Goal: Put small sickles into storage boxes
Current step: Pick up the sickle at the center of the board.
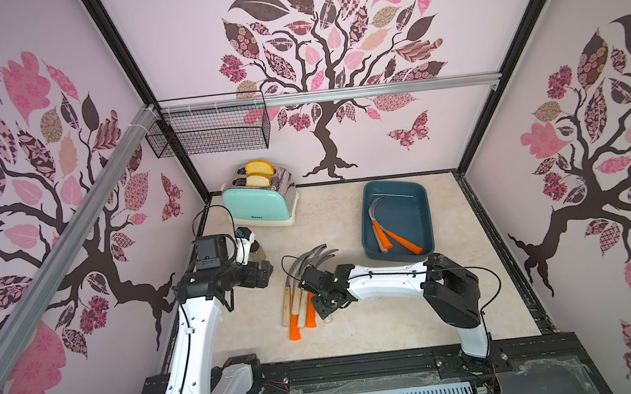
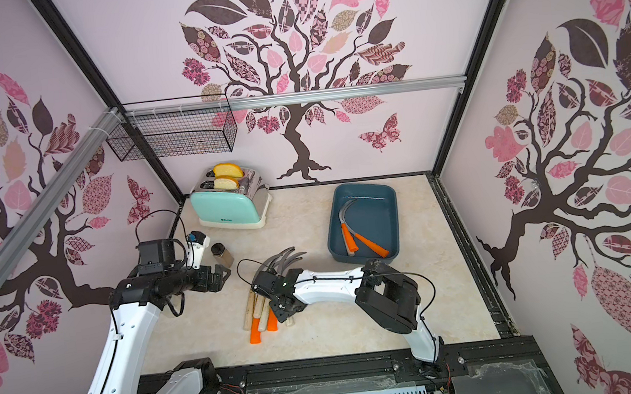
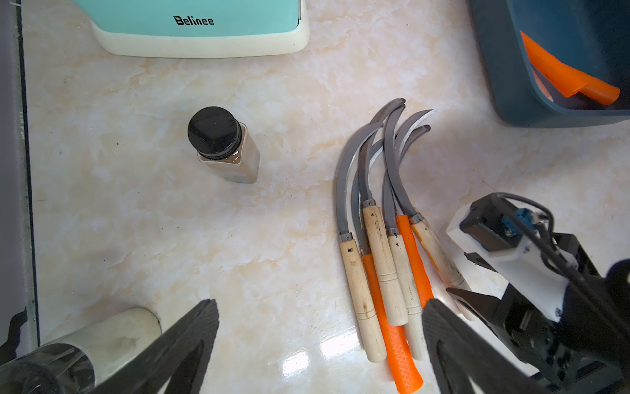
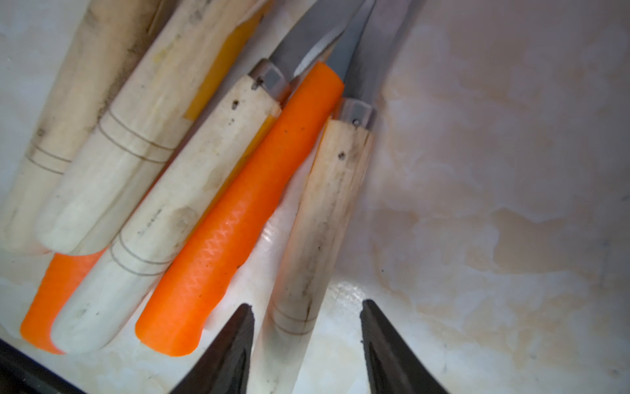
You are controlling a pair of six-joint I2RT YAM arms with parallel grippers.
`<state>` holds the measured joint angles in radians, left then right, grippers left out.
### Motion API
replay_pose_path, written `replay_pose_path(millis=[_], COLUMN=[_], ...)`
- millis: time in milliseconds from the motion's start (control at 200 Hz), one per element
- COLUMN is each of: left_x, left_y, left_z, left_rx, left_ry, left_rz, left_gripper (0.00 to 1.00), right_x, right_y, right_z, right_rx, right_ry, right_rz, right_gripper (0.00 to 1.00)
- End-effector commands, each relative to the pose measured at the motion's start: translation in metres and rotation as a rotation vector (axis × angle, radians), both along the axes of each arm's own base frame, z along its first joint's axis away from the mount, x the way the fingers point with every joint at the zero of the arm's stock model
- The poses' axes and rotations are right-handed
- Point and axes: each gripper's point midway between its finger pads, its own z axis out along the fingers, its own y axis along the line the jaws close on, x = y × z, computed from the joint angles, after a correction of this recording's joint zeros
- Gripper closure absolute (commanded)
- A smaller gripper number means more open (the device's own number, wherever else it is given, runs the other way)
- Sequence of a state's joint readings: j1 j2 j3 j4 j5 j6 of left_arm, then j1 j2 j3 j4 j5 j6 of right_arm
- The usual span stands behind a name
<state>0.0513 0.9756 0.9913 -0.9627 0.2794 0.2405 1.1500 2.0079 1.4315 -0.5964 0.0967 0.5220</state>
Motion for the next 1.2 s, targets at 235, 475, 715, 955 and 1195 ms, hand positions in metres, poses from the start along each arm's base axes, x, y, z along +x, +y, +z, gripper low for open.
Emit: replay_pose_path(millis=[235,475,715,955,1195], left_x=[-0.005,-0.006,-0.007,-0.007,-0.008], left_y=[-0.003,-0.002,-0.002,-0.002,-0.002], left_z=[0.002,-0.003,-0.009,-0.009,-0.009], left_rx=[0.004,0.001,-0.001,0.004,0.012], left_ry=[-0.015,-0.008,0.007,0.009,0.006], left_rz=[-0.024,-0.011,-0.013,-0.019,-0.022], left_gripper=[0.02,0.02,0.02,0.02,0.02], right_x=[0.005,0.005,0.004,0.001,-0.001], right_y=[0.001,0.001,-0.005,-0.009,-0.009], right_z=[-0.005,-0.011,-0.017,-0.023,-0.028], right_rx=[-0.047,-0.068,-0.090,-0.095,-0.103], right_ry=[-0.013,-0.011,-0.007,0.004,0.016], right_rz=[0.010,0.010,0.003,-0.003,0.000], right_gripper=[0.45,0.48,0.53,0.56,0.60])
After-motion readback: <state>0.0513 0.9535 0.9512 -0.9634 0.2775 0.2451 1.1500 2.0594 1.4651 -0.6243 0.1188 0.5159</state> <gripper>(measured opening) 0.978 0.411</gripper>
